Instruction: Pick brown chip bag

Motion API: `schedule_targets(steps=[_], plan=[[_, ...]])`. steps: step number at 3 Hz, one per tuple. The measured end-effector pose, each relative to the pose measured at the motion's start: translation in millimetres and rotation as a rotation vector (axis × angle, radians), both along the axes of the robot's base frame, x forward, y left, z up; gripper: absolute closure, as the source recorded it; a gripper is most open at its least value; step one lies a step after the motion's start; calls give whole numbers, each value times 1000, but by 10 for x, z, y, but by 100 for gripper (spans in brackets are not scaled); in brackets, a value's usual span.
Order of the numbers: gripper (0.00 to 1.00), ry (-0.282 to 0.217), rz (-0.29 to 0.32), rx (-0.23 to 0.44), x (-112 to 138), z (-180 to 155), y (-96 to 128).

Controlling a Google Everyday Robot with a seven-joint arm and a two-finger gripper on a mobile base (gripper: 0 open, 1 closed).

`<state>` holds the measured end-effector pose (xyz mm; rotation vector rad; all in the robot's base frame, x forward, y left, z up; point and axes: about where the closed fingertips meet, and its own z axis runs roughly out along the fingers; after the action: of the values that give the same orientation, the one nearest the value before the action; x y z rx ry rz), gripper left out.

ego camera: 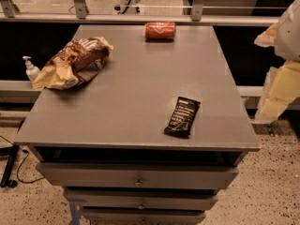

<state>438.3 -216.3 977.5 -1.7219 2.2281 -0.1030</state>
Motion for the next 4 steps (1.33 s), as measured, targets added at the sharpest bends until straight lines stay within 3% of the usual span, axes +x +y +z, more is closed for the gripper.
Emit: schedule_targets(steps=[1, 2, 3, 4], plan=[[0, 0, 0, 0, 0, 0, 0], [0, -3, -14, 44, 32, -107, 105], [0, -10, 11, 163, 209, -329, 496], [0, -68, 95, 307, 637, -390, 1156]])
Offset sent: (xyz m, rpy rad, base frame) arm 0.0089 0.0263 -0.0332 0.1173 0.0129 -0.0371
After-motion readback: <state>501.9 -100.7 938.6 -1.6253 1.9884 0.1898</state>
